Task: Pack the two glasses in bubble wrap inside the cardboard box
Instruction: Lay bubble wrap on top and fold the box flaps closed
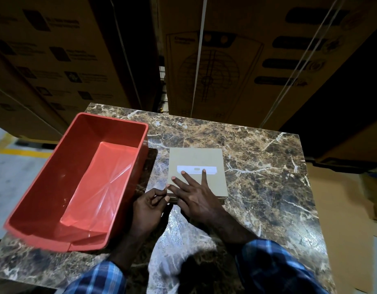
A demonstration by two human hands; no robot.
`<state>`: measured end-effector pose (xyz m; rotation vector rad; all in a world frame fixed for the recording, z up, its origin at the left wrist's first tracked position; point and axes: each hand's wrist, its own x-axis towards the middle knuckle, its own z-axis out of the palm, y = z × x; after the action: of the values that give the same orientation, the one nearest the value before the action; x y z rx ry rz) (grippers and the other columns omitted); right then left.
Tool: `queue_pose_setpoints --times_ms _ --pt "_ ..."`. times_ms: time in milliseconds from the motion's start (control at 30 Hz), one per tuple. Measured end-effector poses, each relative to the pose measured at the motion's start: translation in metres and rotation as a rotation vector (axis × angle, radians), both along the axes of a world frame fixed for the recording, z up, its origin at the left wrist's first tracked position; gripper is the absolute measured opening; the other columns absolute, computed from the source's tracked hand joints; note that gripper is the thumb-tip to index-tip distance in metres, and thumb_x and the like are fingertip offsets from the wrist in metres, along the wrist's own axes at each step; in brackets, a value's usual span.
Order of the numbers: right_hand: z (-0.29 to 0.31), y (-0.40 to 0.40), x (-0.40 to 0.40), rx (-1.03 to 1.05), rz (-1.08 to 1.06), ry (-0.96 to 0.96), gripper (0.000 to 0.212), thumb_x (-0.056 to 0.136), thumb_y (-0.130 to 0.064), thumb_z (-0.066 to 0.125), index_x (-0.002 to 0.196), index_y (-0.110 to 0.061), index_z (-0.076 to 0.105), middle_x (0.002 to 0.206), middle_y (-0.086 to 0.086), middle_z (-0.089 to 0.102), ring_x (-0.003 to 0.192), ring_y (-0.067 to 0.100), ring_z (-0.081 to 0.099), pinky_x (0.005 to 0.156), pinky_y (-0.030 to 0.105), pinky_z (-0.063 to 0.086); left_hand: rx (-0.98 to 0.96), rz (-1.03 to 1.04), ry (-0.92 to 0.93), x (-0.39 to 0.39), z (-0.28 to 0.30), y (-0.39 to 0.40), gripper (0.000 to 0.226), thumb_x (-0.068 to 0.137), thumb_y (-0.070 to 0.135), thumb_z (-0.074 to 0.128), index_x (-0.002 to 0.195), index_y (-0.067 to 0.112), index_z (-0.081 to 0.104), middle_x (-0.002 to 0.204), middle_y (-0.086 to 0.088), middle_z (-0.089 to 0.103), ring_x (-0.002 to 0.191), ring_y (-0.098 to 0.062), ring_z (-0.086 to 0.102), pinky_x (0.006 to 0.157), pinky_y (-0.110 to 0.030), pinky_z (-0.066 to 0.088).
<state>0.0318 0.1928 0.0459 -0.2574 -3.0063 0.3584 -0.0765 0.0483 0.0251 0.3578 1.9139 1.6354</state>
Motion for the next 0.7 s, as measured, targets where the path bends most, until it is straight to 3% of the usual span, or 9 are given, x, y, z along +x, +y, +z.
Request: queue_pose_setpoints --times_ms 100,200,300,467,600,700 --pt "0.005 0.002 -0.002 -0.031 -0.006 0.024 0.049 0.095 -0.033 0.037 0.143 -0.029 0.049 0.149 -0.003 0.051 0.145 0.026 0.037 0.107 0.079 0.019 -0.003 -0.023 0.025 0.000 0.000 -0.001 0.018 0.086 -0.013 0.067 0.087 0.005 0.067 0.088 -0.010 0.078 0.086 -0.023 0.075 0.074 -0.028 0.058" --pt "0.014 0.012 -0.007 -0.028 0.021 0.009 0.050 0.094 -0.032 0.036 0.143 -0.030 0.050 0.148 -0.003 0.051 0.145 0.023 0.037 0.110 0.075 0.016 -0.023 -0.042 0.060 -0.002 -0.002 -0.005 0.035 0.085 -0.010 0.070 0.082 0.025 0.069 0.090 -0.009 0.077 0.091 -0.025 0.075 0.083 -0.042 0.059" --pt "0.016 0.017 -0.009 -0.030 0.053 -0.014 0.047 0.098 -0.034 0.036 0.142 -0.031 0.052 0.152 0.000 0.048 0.148 0.022 0.031 0.110 0.077 0.014 -0.010 -0.061 0.054 0.000 0.001 -0.006 0.036 0.088 -0.008 0.068 0.084 0.028 0.069 0.093 -0.011 0.077 0.094 -0.026 0.074 0.088 -0.050 0.057" --pt "0.008 0.019 -0.006 0.006 0.095 -0.004 0.048 0.099 -0.037 0.035 0.142 -0.029 0.053 0.152 0.002 0.048 0.147 0.025 0.034 0.106 0.080 0.017 -0.012 -0.057 0.159 0.001 0.006 -0.004 0.026 0.088 0.002 0.072 0.081 0.026 0.070 0.081 -0.003 0.076 0.078 -0.017 0.073 0.079 -0.047 0.058" --pt "-0.002 0.018 -0.003 0.086 0.133 -0.057 0.047 0.103 -0.042 0.033 0.146 -0.029 0.048 0.156 0.003 0.042 0.149 0.025 0.029 0.106 0.079 0.017 -0.051 -0.050 0.160 -0.002 0.005 -0.004 0.041 0.086 -0.003 0.073 0.085 0.038 0.073 0.089 0.007 0.077 0.085 -0.010 0.073 0.084 -0.037 0.058" --pt "-0.009 0.016 0.000 0.140 0.118 -0.082 0.049 0.106 -0.047 0.031 0.152 -0.032 0.037 0.162 0.001 0.030 0.153 0.023 0.019 0.110 0.076 0.011 -0.047 -0.022 0.086 -0.001 0.002 -0.004 0.027 0.086 0.008 0.076 0.096 0.027 0.060 0.105 0.000 0.077 0.097 -0.022 0.074 0.088 -0.052 0.058"
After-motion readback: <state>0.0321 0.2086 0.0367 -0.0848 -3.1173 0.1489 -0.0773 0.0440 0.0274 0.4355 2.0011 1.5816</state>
